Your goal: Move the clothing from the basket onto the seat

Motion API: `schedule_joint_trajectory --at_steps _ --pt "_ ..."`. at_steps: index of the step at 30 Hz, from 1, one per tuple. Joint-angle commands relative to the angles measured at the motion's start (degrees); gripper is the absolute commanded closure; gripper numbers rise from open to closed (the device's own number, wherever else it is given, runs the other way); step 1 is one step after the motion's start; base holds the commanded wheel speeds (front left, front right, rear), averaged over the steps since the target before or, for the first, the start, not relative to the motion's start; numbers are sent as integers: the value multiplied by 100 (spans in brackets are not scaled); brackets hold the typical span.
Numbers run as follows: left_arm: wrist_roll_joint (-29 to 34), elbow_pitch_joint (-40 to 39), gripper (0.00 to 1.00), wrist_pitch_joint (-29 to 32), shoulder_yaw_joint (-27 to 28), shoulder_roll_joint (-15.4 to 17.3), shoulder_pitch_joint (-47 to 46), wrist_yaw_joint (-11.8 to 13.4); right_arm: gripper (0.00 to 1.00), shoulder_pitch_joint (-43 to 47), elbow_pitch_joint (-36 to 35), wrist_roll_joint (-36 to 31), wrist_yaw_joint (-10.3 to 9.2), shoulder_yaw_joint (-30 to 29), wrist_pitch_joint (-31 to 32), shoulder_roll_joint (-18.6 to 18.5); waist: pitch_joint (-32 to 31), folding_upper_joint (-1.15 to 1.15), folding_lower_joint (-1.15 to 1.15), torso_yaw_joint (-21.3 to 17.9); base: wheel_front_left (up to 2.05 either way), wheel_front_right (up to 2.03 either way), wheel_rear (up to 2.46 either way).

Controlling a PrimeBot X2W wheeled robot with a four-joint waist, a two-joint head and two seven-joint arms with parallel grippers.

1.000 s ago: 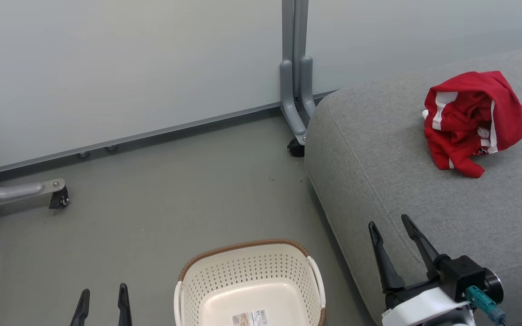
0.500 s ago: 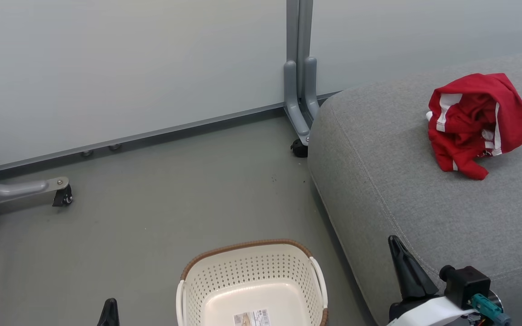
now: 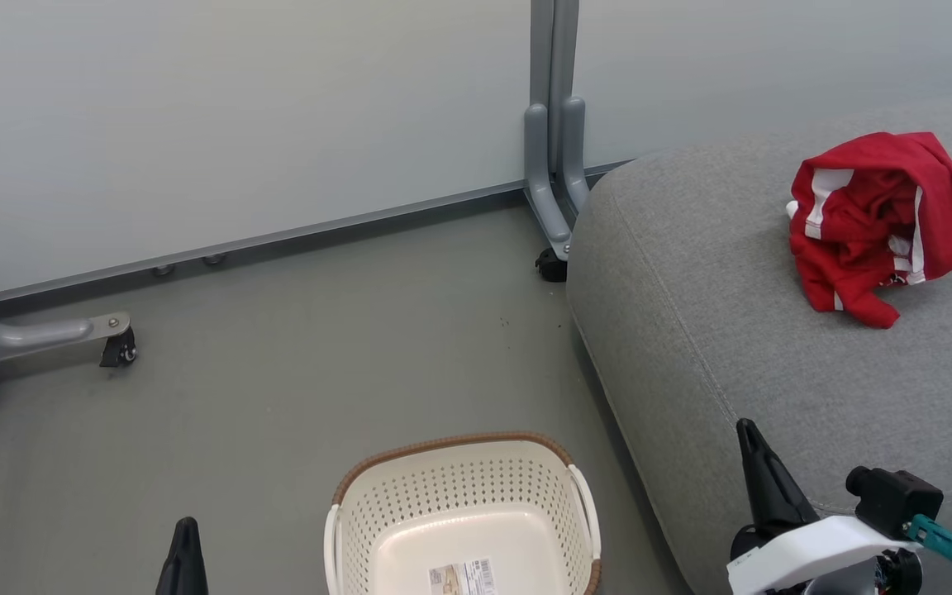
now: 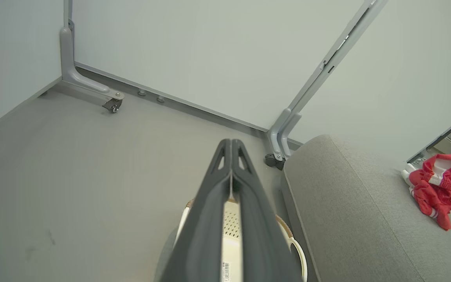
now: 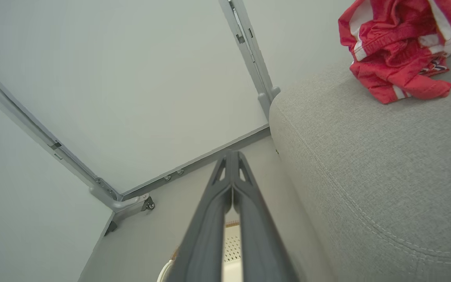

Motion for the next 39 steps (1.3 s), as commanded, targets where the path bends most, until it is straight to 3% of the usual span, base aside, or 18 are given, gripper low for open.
schedule_joint_trajectory --at_steps 1,20,39 --pt "-223 -40 100 51 34 32 -204 -33 100 -202 -49 253 -2 -43 49 -27 7 0 0 7 0 0 0" --pt "-1941 206 100 521 174 46 -739 -102 100 -452 89 2154 -3 -309 462 -69 102 0 0 105 0 0 0" --pt "-3148 385 100 853 277 54 -1117 -150 100 -632 193 3470 -3 -527 781 -75 185 0 0 190 0 0 0"
